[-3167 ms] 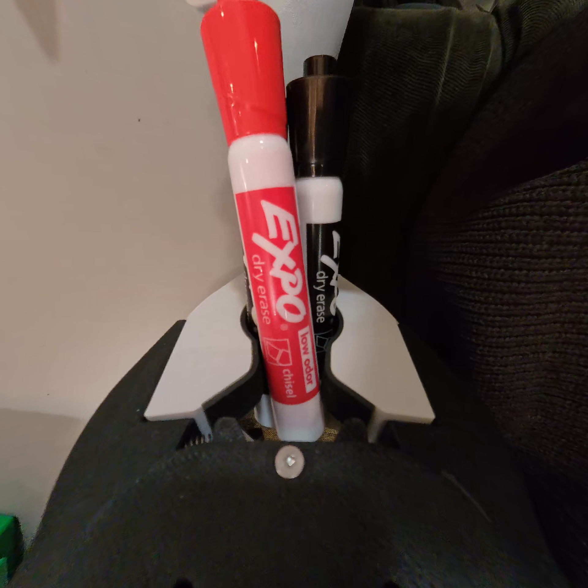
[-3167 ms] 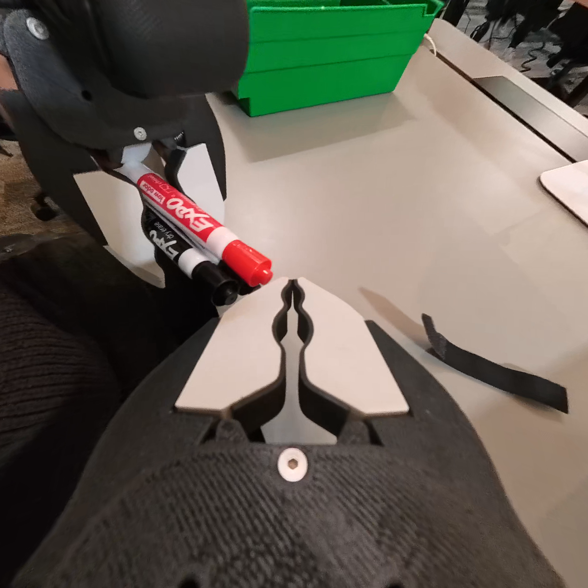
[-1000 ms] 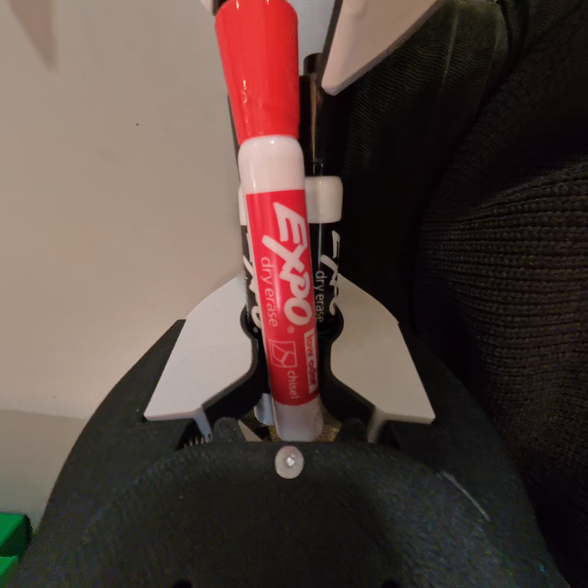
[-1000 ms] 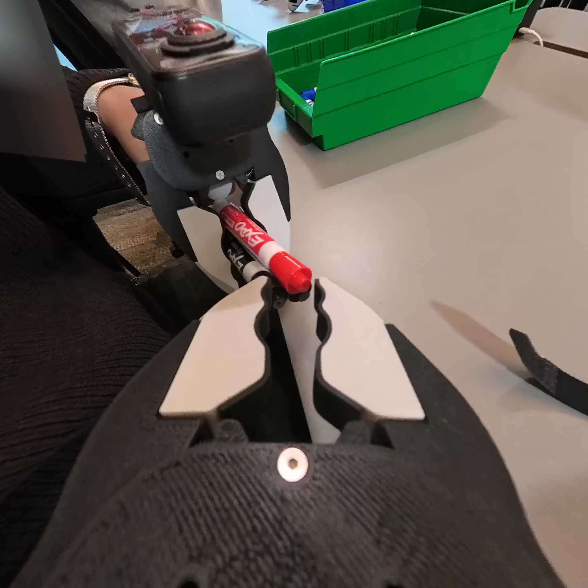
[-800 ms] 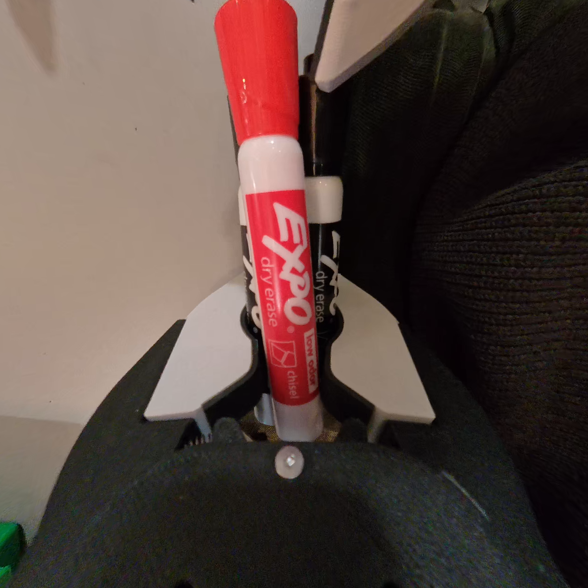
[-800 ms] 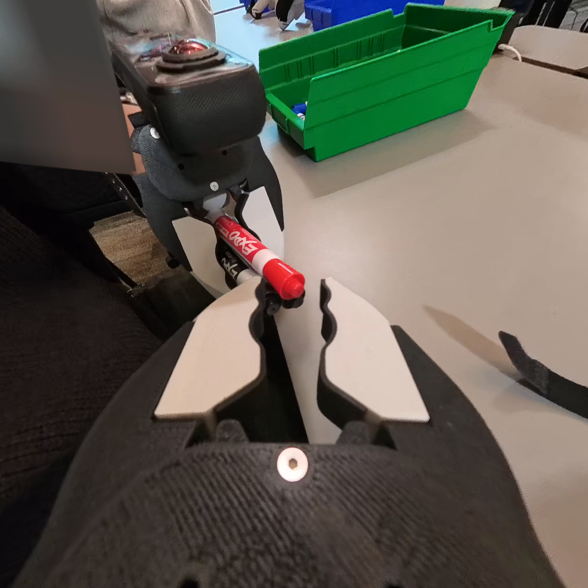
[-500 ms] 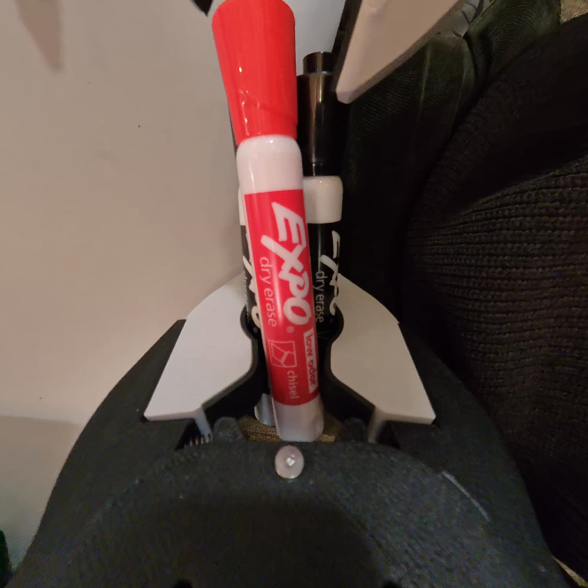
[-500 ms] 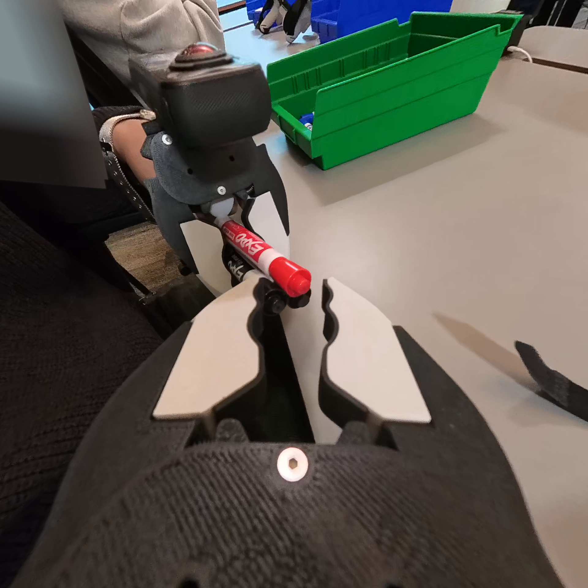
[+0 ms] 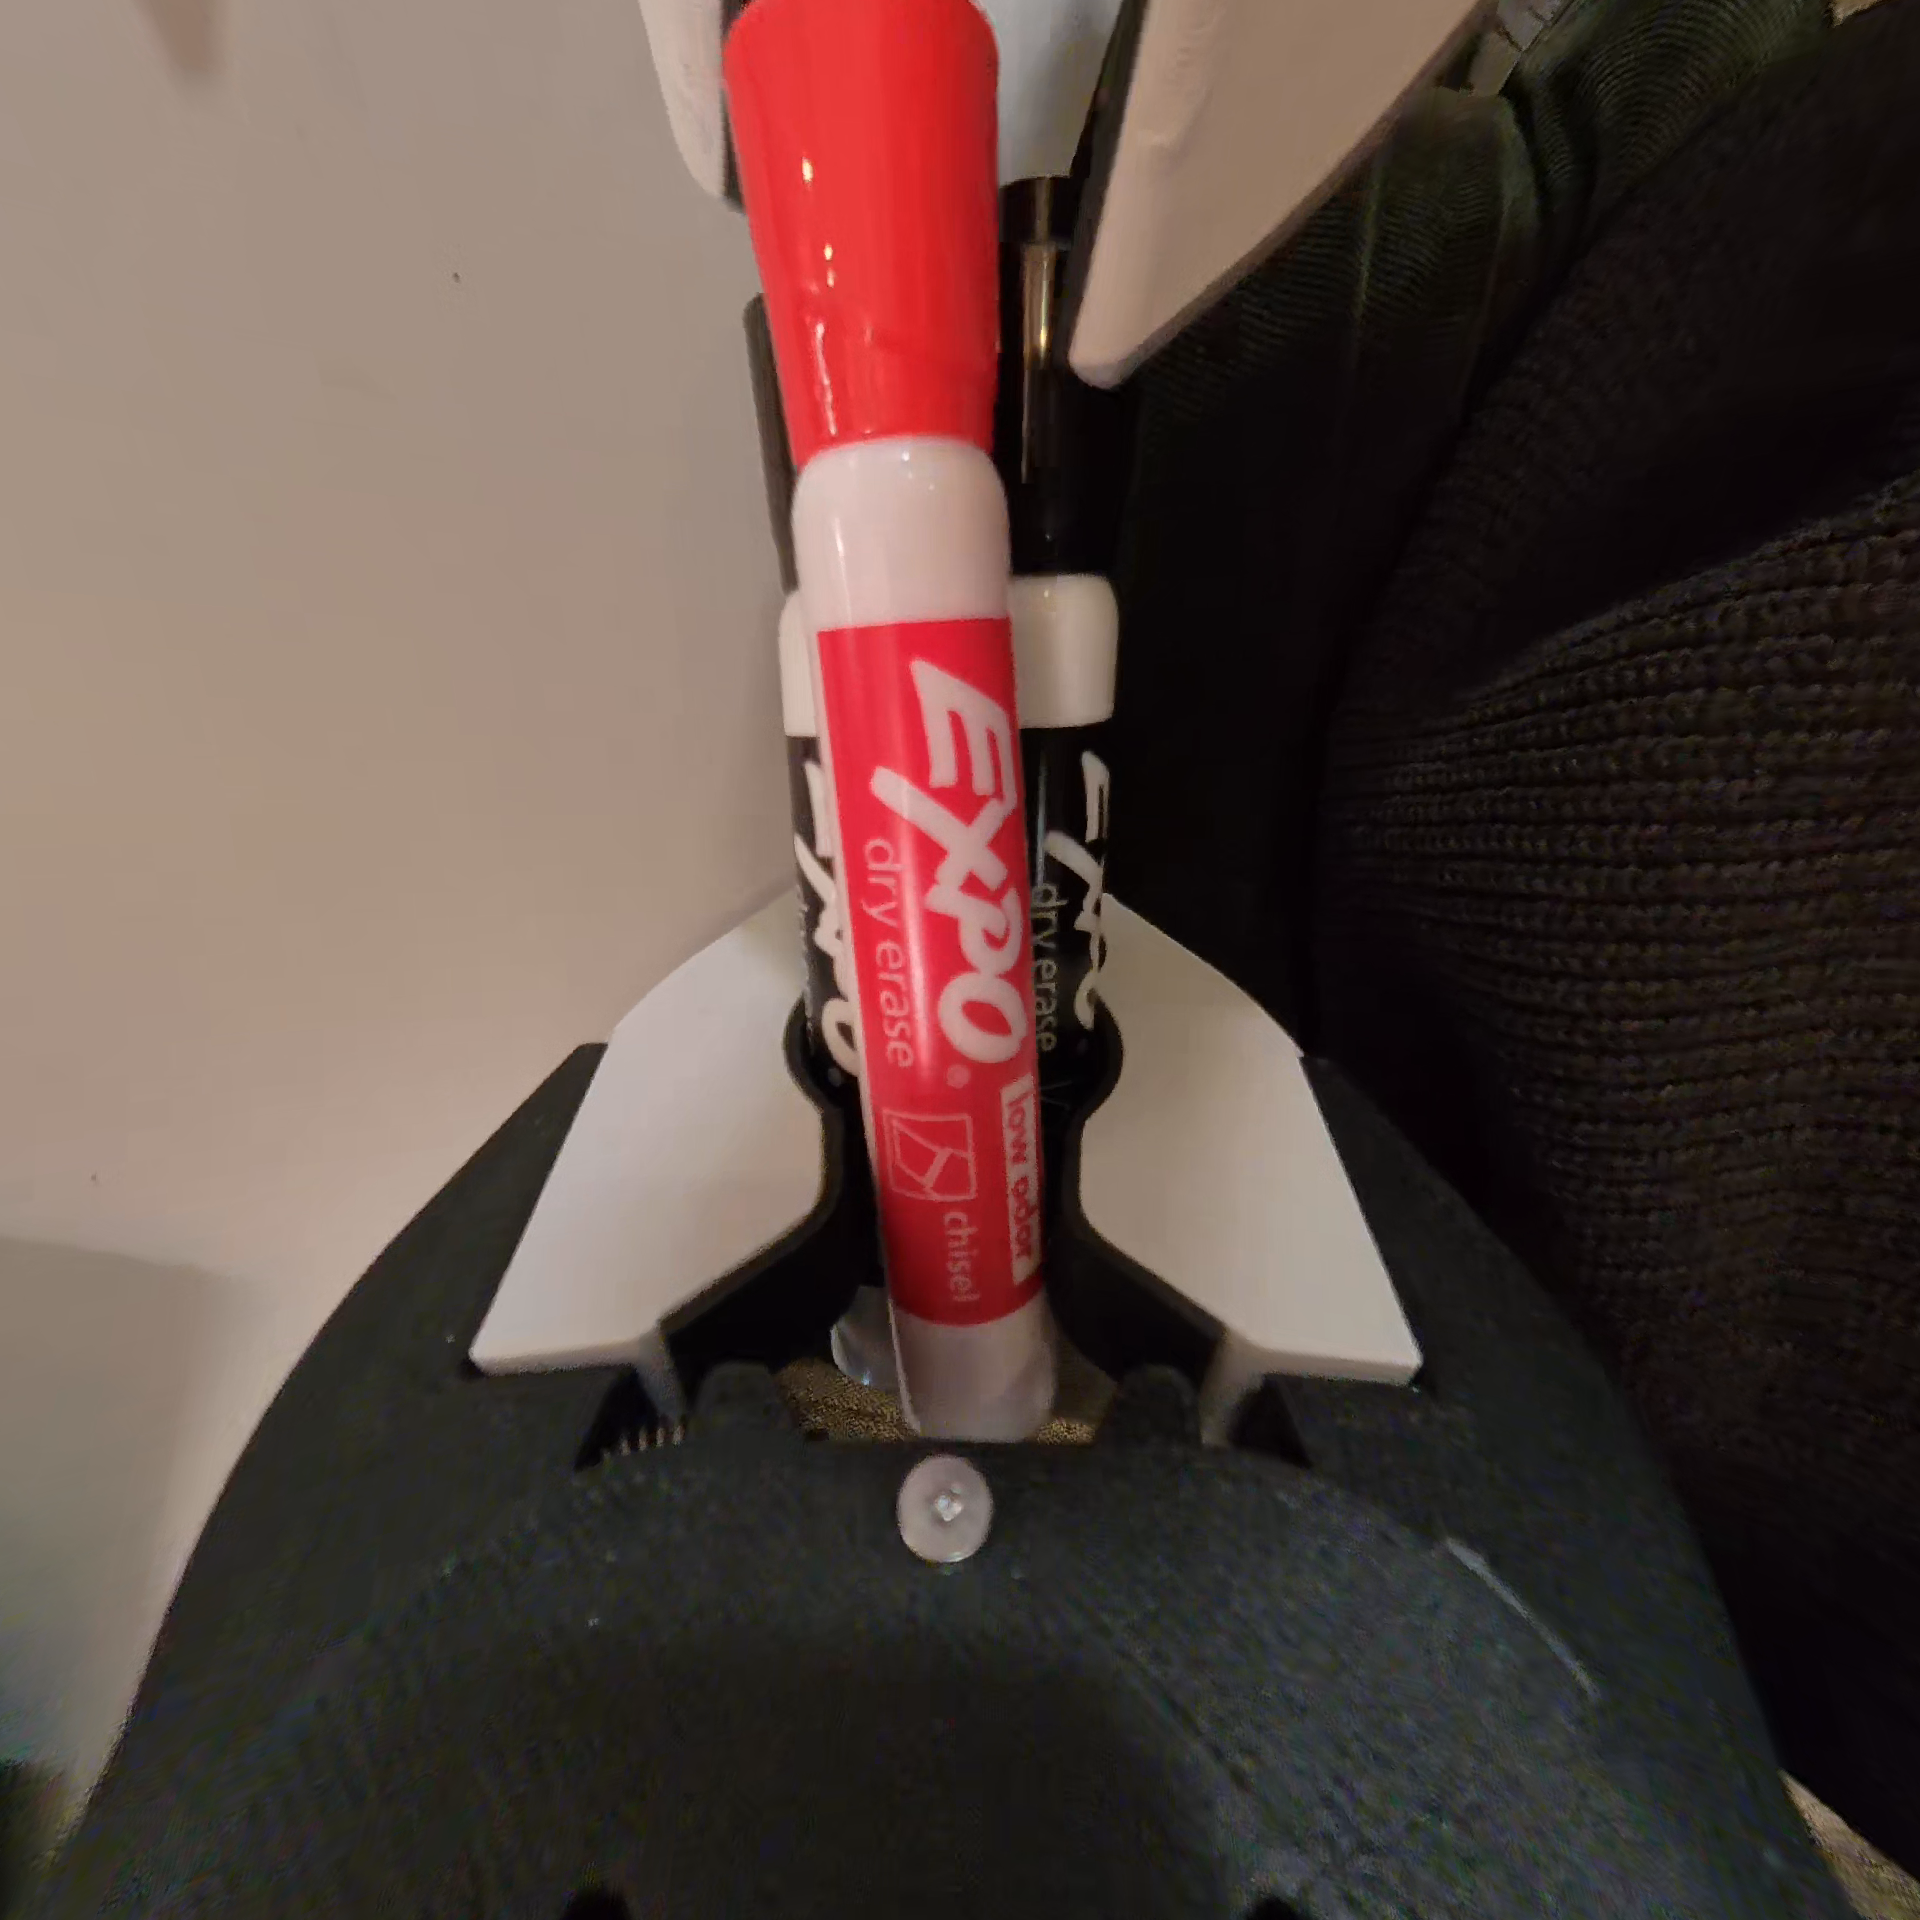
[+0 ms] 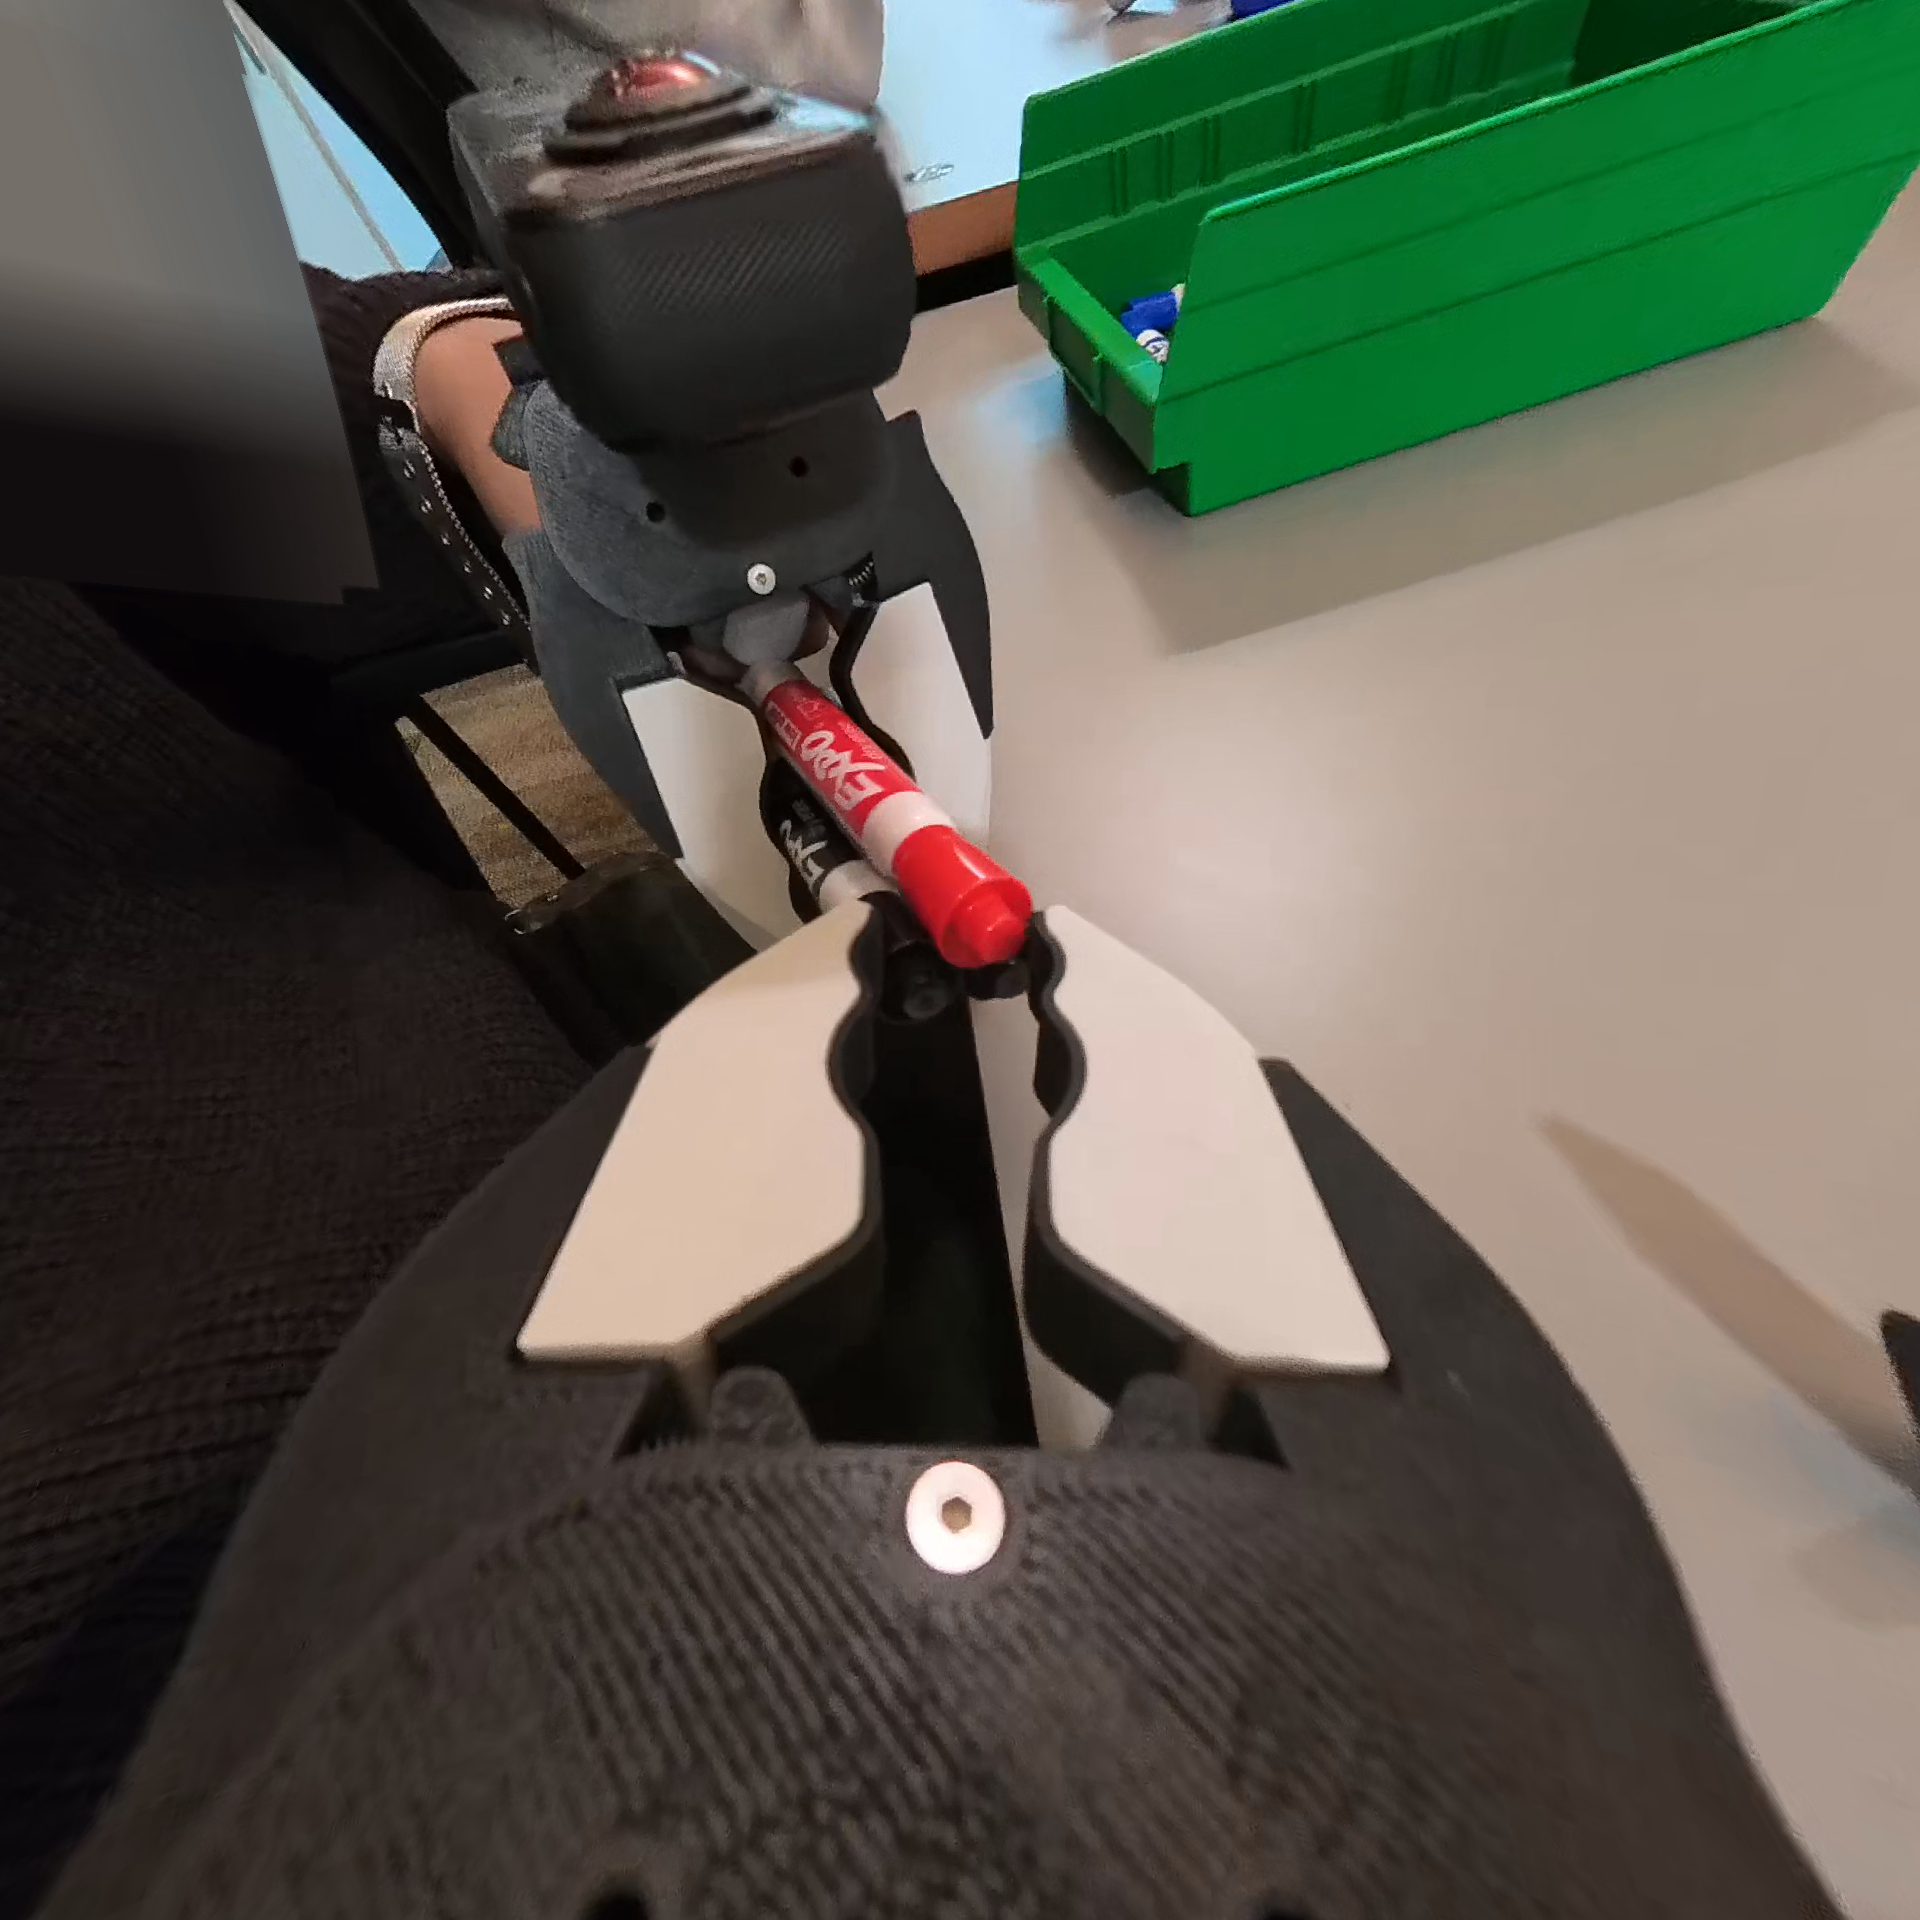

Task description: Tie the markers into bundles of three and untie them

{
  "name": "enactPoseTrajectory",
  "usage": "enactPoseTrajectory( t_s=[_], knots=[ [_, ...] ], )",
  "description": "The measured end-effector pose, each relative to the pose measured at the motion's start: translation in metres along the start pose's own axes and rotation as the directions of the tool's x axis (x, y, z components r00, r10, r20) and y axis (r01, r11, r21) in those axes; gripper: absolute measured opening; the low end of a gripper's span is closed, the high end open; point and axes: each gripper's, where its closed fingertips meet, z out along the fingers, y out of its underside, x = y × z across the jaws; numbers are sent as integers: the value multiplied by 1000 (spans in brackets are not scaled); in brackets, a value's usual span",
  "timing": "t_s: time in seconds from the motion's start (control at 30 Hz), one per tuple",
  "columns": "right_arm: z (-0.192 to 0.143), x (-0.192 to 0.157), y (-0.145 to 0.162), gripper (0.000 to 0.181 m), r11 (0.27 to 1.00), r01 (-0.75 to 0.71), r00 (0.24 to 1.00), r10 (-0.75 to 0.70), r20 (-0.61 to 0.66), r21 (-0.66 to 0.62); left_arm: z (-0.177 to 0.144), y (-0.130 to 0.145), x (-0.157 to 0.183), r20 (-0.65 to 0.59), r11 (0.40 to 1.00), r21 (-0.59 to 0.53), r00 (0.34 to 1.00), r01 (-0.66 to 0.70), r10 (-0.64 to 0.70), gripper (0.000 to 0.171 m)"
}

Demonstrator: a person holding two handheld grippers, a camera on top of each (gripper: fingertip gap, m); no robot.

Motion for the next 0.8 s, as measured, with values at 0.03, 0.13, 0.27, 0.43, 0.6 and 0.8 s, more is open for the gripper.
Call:
enactPoseTrajectory(
  t_s=[0.03, 0.13, 0.27, 0.43, 0.6, 0.8],
  knots=[
    [0, 0, -1, 23, 1000, 5, 1000, -5, 4, 0, 0, 2, 0, -1, 1000, -4, 1000, -2, 2, 43],
    [-1, -1, -1, 21, 1000, 1, 1000, -1, 22, 0, 0, 2, 1, -5, 1000, 2, 1000, 3, -3, 43],
    [-3, -3, 0, 20, 1000, 10, 999, -10, 40, 1, 2, 2, 2, -11, 1000, -3, 1000, 1, -1, 43],
    [-7, -5, -3, 20, 1000, 16, 998, -17, 63, 11, 4, 2, 3, -16, 1000, -9, 1000, -1, 1, 43],
    [-14, -5, -7, 20, 1000, 6, 997, -8, 77, 23, 4, 2, 3, -18, 1000, -6, 1000, 0, 0, 44],
    [-7, -11, 0, 20, 999, 44, 996, -42, 75, -24, 6, 4, 5, -14, 1000, -23, 1000, -17, 17, 44]
  ],
)
